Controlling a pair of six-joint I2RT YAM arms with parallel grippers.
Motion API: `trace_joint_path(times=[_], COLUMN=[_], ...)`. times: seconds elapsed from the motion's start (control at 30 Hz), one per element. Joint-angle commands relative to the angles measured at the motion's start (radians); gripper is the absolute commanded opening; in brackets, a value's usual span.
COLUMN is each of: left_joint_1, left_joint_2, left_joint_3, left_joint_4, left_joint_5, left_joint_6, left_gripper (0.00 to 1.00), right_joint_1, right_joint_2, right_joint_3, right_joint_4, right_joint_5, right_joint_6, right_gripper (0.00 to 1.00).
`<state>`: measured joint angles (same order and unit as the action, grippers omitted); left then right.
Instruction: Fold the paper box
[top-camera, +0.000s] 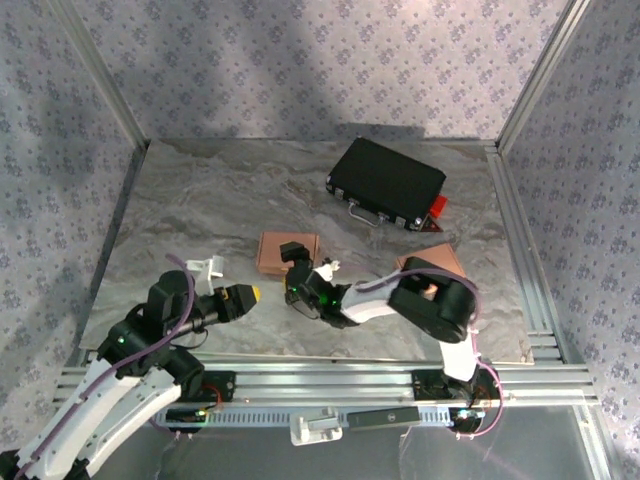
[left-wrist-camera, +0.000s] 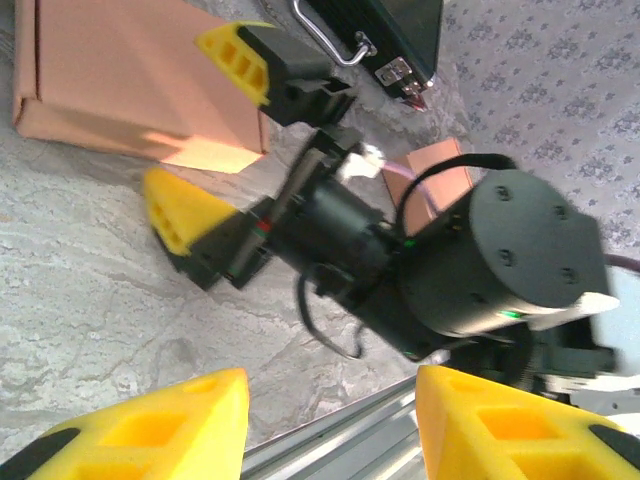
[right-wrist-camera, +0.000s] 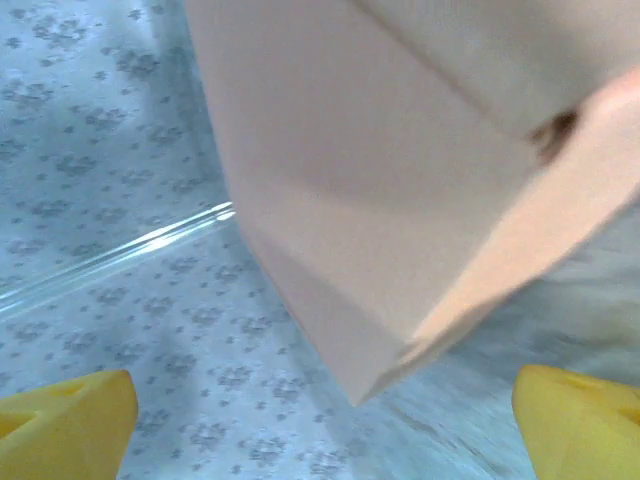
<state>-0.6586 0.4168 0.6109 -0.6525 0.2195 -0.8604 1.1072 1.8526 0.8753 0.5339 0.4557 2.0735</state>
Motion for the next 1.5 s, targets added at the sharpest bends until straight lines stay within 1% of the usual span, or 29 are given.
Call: trace_joint_path(times=[0.0, 0.1, 0.17, 0.2, 0.23, 0.27, 0.3, 0.33, 0.37, 0.4, 0.47, 0.5, 0.57, 0.63, 0.67, 0.73, 0.77, 0.87, 0.9, 0.97, 1.0, 1.07, 1.13, 1.2, 1.27, 1.3, 1.37, 1.4, 1.47], left_joint_1=[0.002, 0.006, 0.007, 0.012, 0.015, 0.023, 0.035, 0.047, 0.065, 0.085, 0.133, 0.171, 0.247, 0.311, 0.331, 0.347, 0.347, 0.348, 0.347, 0.348, 0.347, 0.348, 0.347, 0.347, 0.347, 0.347, 0.347, 0.348, 0.347], left_joint_2=[0.023, 0.045, 0.065, 0.077, 0.087, 0.099, 0.109, 0.12, 0.129, 0.141, 0.174, 0.198, 0.24, 0.276, 0.29, 0.315, 0.325, 0.336, 0.334, 0.309, 0.284, 0.228, 0.173, 0.132, 0.087, 0.062, 0.021, 0.004, -0.004], left_joint_3=[0.023, 0.014, 0.016, 0.023, 0.031, 0.045, 0.062, 0.078, 0.097, 0.111, 0.138, 0.153, 0.182, 0.211, 0.229, 0.272, 0.294, 0.337, 0.34, 0.323, 0.298, 0.229, 0.154, 0.088, 0.017, -0.011, -0.055, -0.084, -0.141], left_joint_4=[0.037, 0.067, 0.084, 0.089, 0.09, 0.089, 0.082, 0.073, 0.066, 0.064, 0.058, 0.058, 0.056, 0.069, 0.065, 0.031, 0.003, -0.083, -0.099, -0.106, -0.095, -0.045, 0.016, 0.065, 0.153, 0.178, 0.214, 0.247, 0.316], left_joint_5=[0.0, 0.003, 0.008, 0.012, 0.015, 0.019, 0.024, 0.027, 0.039, 0.055, 0.099, 0.134, 0.198, 0.257, 0.25, 0.2, 0.14, -0.12, -0.208, -0.392, -0.467, -0.551, -0.593, -0.623, -0.587, -0.593, -0.622, -0.614, -0.609], left_joint_6=[0.013, 0.012, 0.014, 0.019, 0.024, 0.031, 0.041, 0.052, 0.073, 0.097, 0.146, 0.172, 0.213, 0.257, 0.281, 0.351, 0.385, 0.435, 0.441, 0.41, 0.401, 0.428, 0.485, 0.534, 0.618, 0.628, 0.597, 0.595, 0.59], left_gripper=[0.47, 0.48, 0.48, 0.5, 0.51, 0.55, 0.61, 0.69, 0.97, 1.0, 1.0, 1.0, 1.0, 1.0, 1.0, 1.0, 1.0, 1.0, 1.0, 1.0, 1.0, 1.0, 1.0, 1.0, 1.0, 1.0, 1.0, 1.0, 1.0], right_joint_1=[0.008, 0.001, -0.017, -0.029, -0.042, -0.059, -0.074, -0.076, -0.072, -0.067, -0.065, -0.078, -0.124, -0.192, -0.24, -0.334, -0.39, -0.553, -0.612, -0.711, -0.756, -0.837, -0.908, -0.956, -0.998, -1.016, -1.039, -1.043, -1.046], right_joint_2=[-0.171, -0.289, -0.354, -0.387, -0.414, -0.438, -0.461, -0.478, -0.497, -0.512, -0.571, -0.615, -0.712, -0.824, -0.884, -0.998, -1.057, -1.207, -1.251, -1.319, -1.348, -1.38, -1.387, -1.376, -1.35, -1.332, -1.286, -1.254, -1.169], right_joint_3=[-0.014, -0.023, -0.026, -0.028, -0.036, -0.027, 0.017, 0.065, 0.122, 0.172, 0.218, 0.218, 0.194, 0.152, 0.127, 0.081, 0.049, -0.065, -0.118, -0.22, -0.272, -0.357, -0.455, -0.538, -0.615, -0.65, -0.726, -0.757, -0.782], right_joint_4=[-0.501, -0.695, -0.752, -0.739, -0.684, -0.65, -0.706, -0.789, -0.911, -1.021, -1.179, -1.221, -1.264, -1.276, -1.27, -1.257, -1.232, -1.108, -1.042, -0.916, -0.857, -0.748, -0.638, -0.545, -0.457, -0.404, -0.233, -0.158, -0.047], right_joint_5=[0.021, 0.04, 0.042, 0.041, 0.041, 0.019, 0.005, 0.018, 0.055, 0.11, 0.209, 0.241, 0.284, 0.31, 0.31, 0.307, 0.3, 0.218, 0.187, 0.116, 0.073, 0.021, -0.023, -0.049, -0.056, -0.07, -0.109, -0.111, -0.115], right_joint_6=[0.033, -0.008, -0.106, -0.206, -0.342, -0.509, -0.648, -0.763, -0.864, -0.916, -1.026, -1.084, -1.172, -1.253, -1.299, -1.382, -1.43, -1.609, -1.682, -1.795, -1.846, -1.915, -1.977, -1.984, -1.963, -1.937, -1.914, -1.891, -1.896], right_gripper=[0.99, 0.99, 0.99, 0.99, 0.99, 0.99, 0.99, 0.99, 0.99, 0.99, 0.99, 0.99, 0.99, 0.99, 0.99, 0.99, 0.99, 0.99, 0.99, 0.99, 0.99, 0.99, 0.99, 0.99, 0.99, 0.99, 0.99, 0.99, 0.99])
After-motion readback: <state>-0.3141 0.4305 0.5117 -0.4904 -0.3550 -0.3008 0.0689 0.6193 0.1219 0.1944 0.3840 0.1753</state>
